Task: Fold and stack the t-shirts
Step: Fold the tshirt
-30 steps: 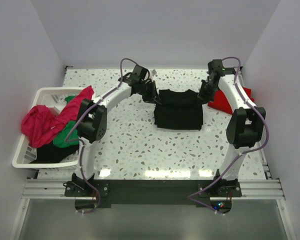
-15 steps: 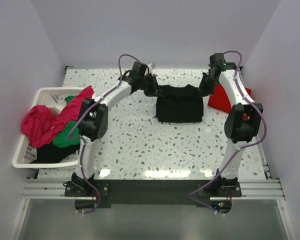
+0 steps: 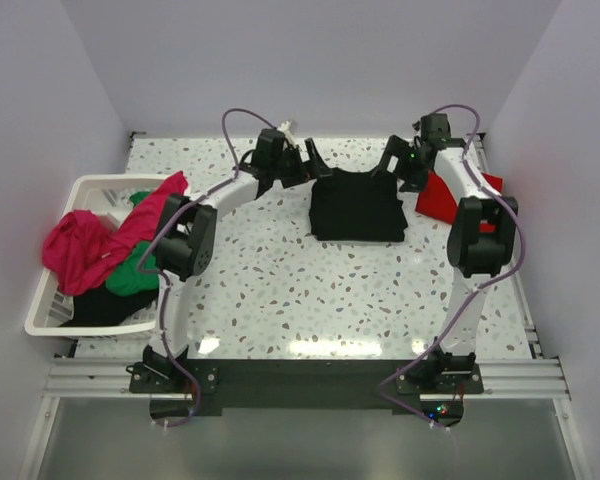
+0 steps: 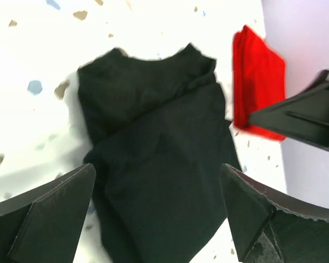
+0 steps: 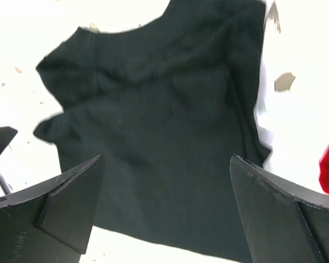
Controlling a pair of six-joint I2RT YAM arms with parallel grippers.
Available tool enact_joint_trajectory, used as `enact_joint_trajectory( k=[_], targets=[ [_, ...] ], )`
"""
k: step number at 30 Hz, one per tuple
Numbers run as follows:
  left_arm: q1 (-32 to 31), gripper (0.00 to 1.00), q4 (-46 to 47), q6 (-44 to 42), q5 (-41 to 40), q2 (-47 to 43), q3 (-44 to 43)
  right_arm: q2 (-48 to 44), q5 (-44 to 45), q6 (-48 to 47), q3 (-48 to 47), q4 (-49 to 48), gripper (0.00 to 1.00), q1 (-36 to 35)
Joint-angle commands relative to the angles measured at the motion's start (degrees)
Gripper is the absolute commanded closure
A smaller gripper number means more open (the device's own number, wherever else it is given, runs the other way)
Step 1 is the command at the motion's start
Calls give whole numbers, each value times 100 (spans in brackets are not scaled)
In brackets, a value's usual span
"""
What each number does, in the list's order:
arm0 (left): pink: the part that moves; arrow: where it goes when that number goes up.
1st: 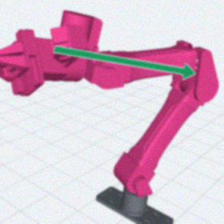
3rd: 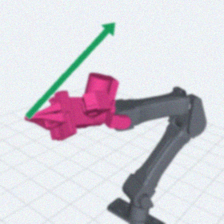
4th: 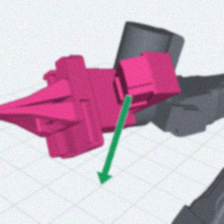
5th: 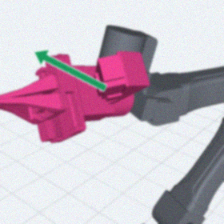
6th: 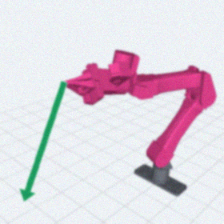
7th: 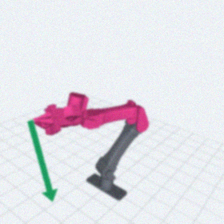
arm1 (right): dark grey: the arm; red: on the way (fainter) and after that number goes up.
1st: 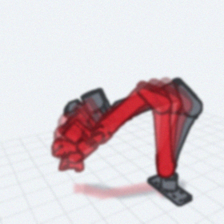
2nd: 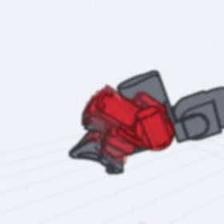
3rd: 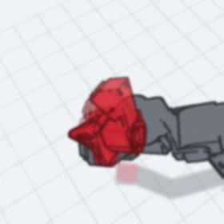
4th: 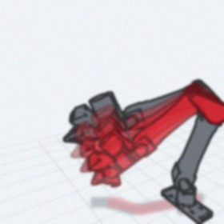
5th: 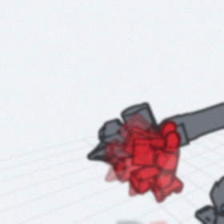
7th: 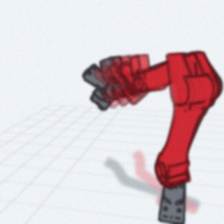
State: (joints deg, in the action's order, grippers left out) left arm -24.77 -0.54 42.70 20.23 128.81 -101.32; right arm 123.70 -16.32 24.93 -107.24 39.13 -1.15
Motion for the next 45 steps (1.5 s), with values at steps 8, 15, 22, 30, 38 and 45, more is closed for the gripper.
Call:
enact_joint_trajectory(
  k=[8, 15, 22, 30, 38, 45],
  targets=[
    [-36, 0, 62, -684, -63, -876, 1298, -1208, 216, -761, 1328, -538, 1, 18],
    [-36, 9, 133, -561, 244, -639, 1378, -804, 103, -946, 1197, -266, 1, 88],
    [-98, 25, 71, -526, 394, -287, 1193, -471, -248, -981, 1109, -328, 1, 317],
    [-124, 33, -219, -429, 412, -32, 1070, -13, -688, -1139, 871, -29, 1, 484],
    [-133, 53, -210, -394, 508, 100, 1026, 295, -1285, -1271, 872, 68, 1, 493],
    [-142, 75, -210, -402, 587, 170, 1026, 462, -1848, -1236, 1196, -2, 1, 475]
  ],
)
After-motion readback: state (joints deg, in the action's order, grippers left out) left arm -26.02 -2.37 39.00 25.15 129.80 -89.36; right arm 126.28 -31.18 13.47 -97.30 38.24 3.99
